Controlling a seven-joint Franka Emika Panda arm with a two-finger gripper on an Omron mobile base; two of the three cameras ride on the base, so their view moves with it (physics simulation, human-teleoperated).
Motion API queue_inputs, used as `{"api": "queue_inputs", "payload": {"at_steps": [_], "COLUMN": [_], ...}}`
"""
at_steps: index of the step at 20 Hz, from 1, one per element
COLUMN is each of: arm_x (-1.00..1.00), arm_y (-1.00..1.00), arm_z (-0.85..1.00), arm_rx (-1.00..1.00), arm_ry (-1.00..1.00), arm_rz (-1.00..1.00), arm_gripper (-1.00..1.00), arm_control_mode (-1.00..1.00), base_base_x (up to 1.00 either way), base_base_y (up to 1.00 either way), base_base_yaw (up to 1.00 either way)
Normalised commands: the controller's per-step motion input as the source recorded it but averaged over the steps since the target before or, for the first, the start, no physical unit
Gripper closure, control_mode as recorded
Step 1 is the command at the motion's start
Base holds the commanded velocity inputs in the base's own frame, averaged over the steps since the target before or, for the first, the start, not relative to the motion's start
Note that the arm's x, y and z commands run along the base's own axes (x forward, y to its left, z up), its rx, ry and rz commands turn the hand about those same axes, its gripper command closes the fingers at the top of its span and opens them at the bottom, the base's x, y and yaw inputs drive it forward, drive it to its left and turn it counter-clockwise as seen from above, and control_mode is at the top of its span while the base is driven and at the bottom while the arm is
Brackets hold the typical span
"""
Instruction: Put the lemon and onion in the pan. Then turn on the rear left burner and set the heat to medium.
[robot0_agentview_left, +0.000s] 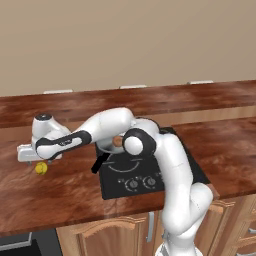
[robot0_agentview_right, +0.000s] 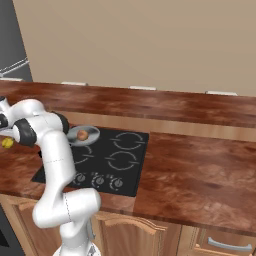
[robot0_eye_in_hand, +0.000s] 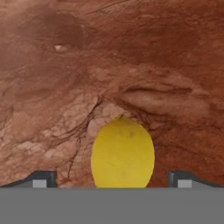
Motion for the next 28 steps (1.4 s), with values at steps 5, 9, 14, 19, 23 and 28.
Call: {"api": "queue_inputs", "payload": {"at_steps": [5,9,14,19,23,28], "arm_x": [-0.12,-0.03,0.15,0.19,0.02,0.03], "arm_y": [-0.24,0.00,0.10,0.17,0.22,0.09], "arm_z": [0.00,-0.07,-0.14,-0.18,-0.25,-0.13], "arm_rx": [0.00,0.00,0.00,0.00,0.00,0.00], "arm_ry": [0.00,0.00,0.00,0.00,0.00,0.04], "arm_rz": [0.00,0.00,0.00,0.00,0.00,0.00], "arm_gripper": [-1.00,-1.00,-1.00,-1.00,-1.00,-1.00], "arm_control_mode": [-1.00,-1.00,-1.00,-1.00,-1.00,-1.00], "base_base_x": [0.00,0.00,0.00,0.00,0.00,0.00], "base_base_y": [0.00,0.00,0.00,0.00,0.00,0.00], "base_base_yaw": [0.00,0.00,0.00,0.00,0.00,0.00]}}
